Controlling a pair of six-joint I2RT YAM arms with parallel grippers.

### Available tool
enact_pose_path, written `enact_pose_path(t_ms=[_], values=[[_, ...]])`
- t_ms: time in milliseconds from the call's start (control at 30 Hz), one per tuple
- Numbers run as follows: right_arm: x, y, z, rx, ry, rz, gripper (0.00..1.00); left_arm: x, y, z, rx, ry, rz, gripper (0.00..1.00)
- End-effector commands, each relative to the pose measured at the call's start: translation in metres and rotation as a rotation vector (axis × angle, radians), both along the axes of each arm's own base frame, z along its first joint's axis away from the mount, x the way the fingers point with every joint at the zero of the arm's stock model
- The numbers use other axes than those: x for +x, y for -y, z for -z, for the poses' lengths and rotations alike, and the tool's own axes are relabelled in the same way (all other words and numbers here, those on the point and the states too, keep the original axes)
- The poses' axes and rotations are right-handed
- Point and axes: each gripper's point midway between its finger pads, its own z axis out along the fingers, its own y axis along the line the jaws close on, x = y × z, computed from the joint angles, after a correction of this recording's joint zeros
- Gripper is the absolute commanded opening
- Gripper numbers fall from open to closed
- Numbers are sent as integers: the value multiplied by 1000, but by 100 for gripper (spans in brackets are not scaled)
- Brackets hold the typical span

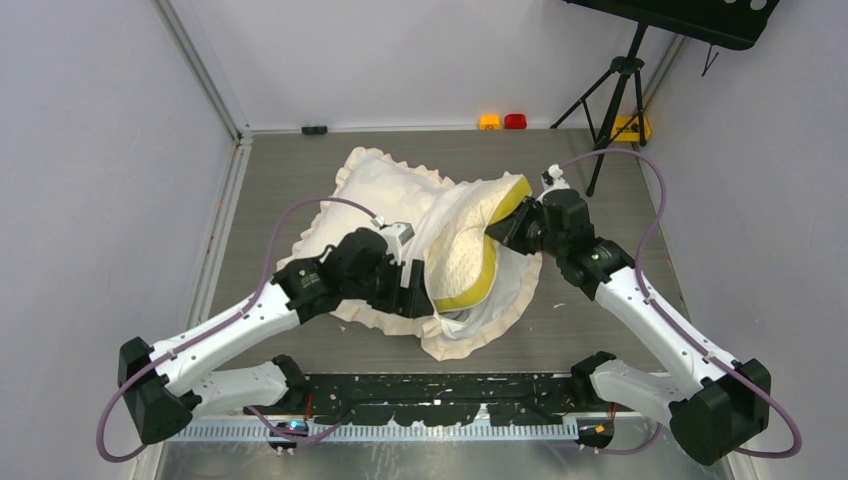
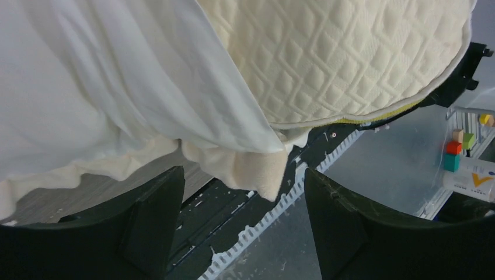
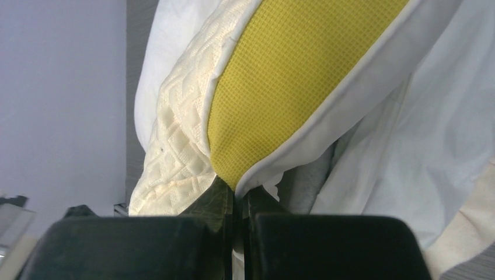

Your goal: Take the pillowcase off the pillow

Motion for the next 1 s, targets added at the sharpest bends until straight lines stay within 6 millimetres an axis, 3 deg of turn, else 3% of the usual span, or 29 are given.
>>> enact_pose_path(t_ms=[0,267,400,600,833,900,967], values=[[16,-22,-70,150,181,-50,0,-1,24,-22,-173,60,-54,80],[17,-26,-79,177,192,-67,0,-3,28,18,-59,5,-98,79],[16,-24,-80,177,194,-59,0,5,23,34,-4,-3,-129,56],[16,2,-98,176,204,67,0,41,-25,86,78,-132,-329,14],[10,49,-163,295,287,176,0,70,-93,138,156,-218,-551,8],[9,52,-168,280,301,172,0,75,-105,141,177,-224,-593,10],[8,45,-164,273,282,130,0,79,-104,130,170,-194,-566,15]])
